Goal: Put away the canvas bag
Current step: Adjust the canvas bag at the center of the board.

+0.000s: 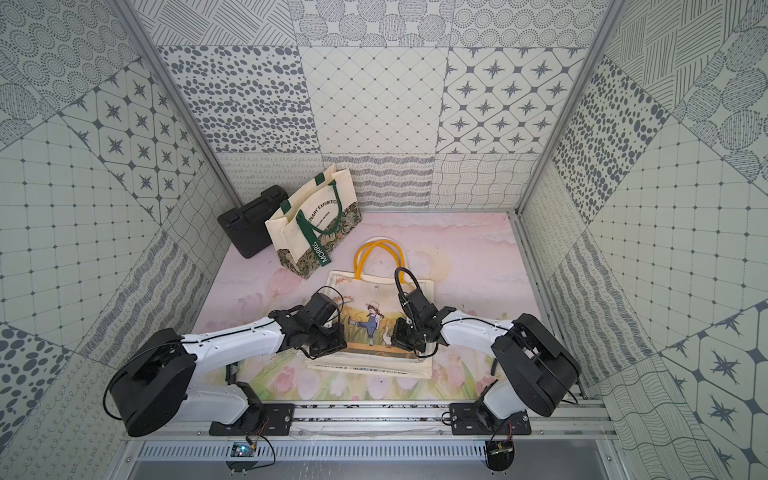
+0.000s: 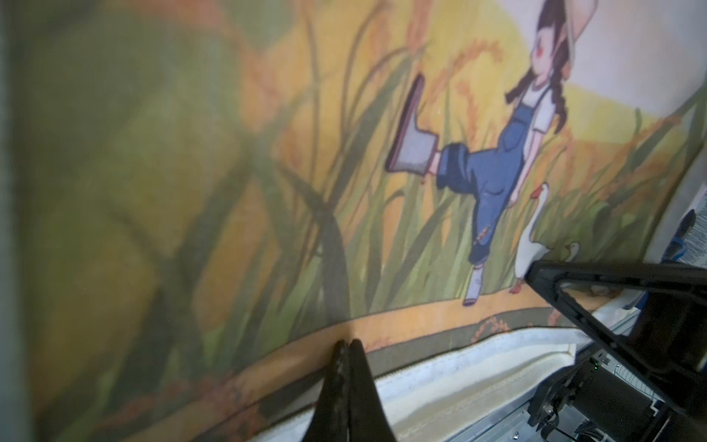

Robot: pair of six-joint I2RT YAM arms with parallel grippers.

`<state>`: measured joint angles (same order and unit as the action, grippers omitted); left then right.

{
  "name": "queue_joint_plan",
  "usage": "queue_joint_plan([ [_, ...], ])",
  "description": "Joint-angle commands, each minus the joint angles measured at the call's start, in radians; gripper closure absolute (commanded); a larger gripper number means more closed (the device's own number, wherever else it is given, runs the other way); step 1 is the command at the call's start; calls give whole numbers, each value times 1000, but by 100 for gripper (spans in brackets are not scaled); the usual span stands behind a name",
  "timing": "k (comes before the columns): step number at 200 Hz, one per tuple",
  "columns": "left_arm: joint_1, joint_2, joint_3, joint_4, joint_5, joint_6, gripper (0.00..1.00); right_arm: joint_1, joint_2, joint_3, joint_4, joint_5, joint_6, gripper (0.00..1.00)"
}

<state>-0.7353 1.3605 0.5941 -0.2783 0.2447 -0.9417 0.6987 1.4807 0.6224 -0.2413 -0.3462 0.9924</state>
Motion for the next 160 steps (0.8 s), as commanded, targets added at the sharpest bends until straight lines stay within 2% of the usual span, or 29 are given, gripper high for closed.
queue_joint_plan([
  [1, 37, -7, -30, -26, -51, 3, 100, -28, 2, -57, -109, 100, -16, 95],
  [66, 115, -77, -54, -97, -63, 59, 100, -146, -200, -108, -331, 258, -62, 95],
  [106, 122, -89, -44, -109, -63, 64, 100, -179, -243, -112, -367, 239, -88, 95],
  [140, 122, -133, 17, -97, -41, 112, 100, -179, -242, -107, -325, 175, -70, 94],
  [160, 123, -170, 74, -104, -52, 145, 100, -173, -294, -89, -331, 171, -61, 94],
])
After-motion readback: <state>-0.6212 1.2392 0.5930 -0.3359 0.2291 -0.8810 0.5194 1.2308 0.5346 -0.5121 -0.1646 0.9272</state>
